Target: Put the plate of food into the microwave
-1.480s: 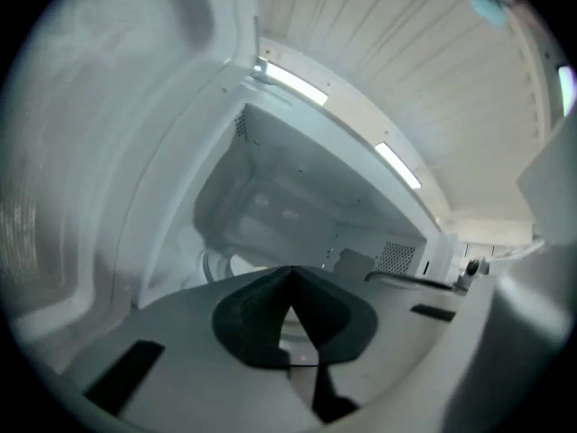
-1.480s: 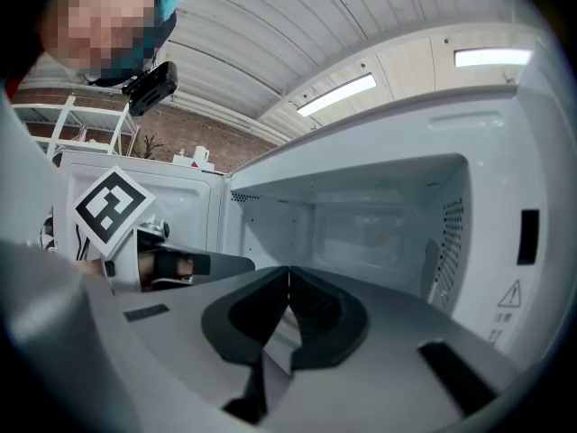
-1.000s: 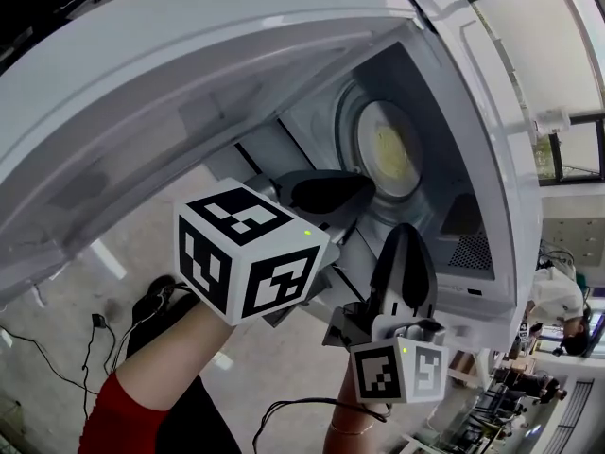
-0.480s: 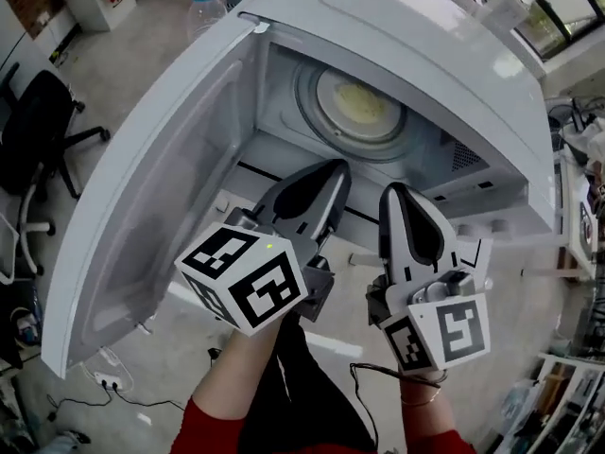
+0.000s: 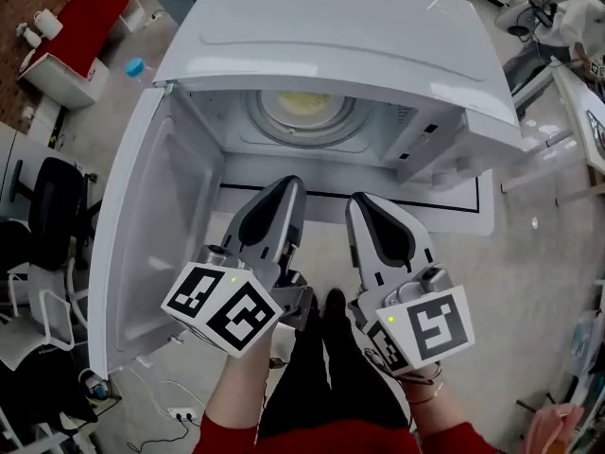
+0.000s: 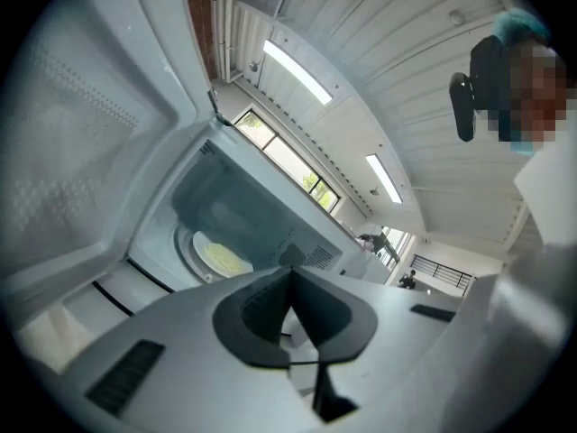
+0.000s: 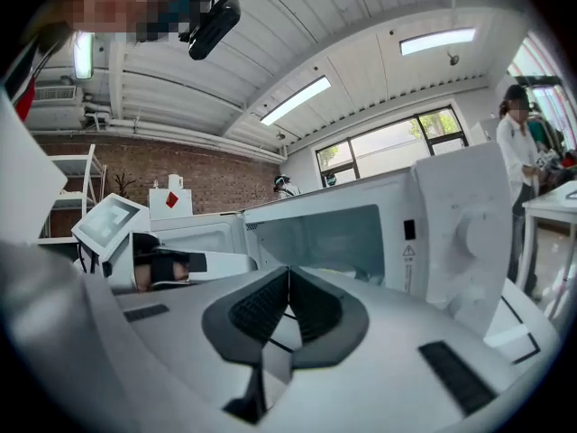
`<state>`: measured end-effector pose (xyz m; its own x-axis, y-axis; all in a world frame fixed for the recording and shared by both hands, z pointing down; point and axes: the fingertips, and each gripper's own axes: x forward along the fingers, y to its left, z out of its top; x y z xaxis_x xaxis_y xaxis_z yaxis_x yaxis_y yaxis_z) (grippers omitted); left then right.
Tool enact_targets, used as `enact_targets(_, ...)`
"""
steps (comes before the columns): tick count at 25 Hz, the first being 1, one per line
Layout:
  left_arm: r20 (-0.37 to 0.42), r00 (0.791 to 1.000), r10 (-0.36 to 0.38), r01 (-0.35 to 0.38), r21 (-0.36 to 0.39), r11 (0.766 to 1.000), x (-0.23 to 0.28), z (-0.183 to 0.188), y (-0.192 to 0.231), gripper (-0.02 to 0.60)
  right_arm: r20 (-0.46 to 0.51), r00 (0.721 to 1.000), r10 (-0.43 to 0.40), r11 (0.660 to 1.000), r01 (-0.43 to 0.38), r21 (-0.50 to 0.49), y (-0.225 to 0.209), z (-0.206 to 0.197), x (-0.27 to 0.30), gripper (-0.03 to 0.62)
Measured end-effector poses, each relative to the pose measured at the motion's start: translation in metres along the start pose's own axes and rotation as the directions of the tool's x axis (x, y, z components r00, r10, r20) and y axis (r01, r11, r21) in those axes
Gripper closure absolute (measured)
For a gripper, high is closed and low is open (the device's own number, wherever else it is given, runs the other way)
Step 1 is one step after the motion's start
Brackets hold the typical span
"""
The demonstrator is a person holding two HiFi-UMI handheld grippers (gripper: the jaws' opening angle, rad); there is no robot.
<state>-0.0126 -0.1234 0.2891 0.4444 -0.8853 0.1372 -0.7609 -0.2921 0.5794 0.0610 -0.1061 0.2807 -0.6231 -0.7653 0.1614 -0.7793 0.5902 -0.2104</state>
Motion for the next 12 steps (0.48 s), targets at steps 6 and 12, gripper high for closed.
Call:
enact_targets(6,-0.046,0.999,0.016,-0.014,0.044,0.999,-0.026,-0.013,-0.024,0.572,-0.010,1.000,-0.024,0.999,0.024,0.038,0.005,0.001,-0.035,0.579)
enact_targets(12,-0.062,0.998,0.002,0.009,0.174,0.985,-0.051,-0.018,-0.055,0.574,0.015,1.000,-0.002,1.000,0.002,-0.007,0.010,0.015,-0.070,0.580)
